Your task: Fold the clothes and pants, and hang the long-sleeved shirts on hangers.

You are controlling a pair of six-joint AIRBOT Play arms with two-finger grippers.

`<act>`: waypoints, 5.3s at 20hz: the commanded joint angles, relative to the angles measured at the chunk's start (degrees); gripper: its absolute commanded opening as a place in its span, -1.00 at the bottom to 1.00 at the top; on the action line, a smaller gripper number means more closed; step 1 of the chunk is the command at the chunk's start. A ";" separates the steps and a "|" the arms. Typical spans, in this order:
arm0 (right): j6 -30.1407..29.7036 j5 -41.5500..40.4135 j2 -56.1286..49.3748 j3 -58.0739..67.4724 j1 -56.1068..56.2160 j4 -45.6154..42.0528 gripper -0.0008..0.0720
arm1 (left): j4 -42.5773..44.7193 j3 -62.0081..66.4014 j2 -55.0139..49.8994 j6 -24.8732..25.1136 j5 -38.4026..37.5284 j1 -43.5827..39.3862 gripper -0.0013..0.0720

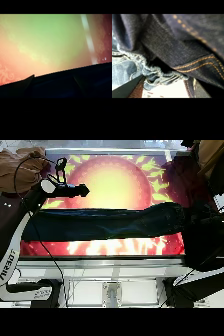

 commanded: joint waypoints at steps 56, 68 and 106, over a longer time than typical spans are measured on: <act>22.67 -27.47 11.74 9.11 81.26 4.04 -0.87 | -14.43 2.05 3.08 10.47 -16.87 4.66 -0.92; 26.80 -6.36 16.33 8.66 71.10 -26.43 0.51 | -12.11 2.05 5.38 11.06 -18.71 7.08 -0.92; 5.79 18.69 7.30 9.01 39.60 22.01 -0.87 | -6.80 -4.63 -1.14 8.28 -22.91 -2.93 -0.92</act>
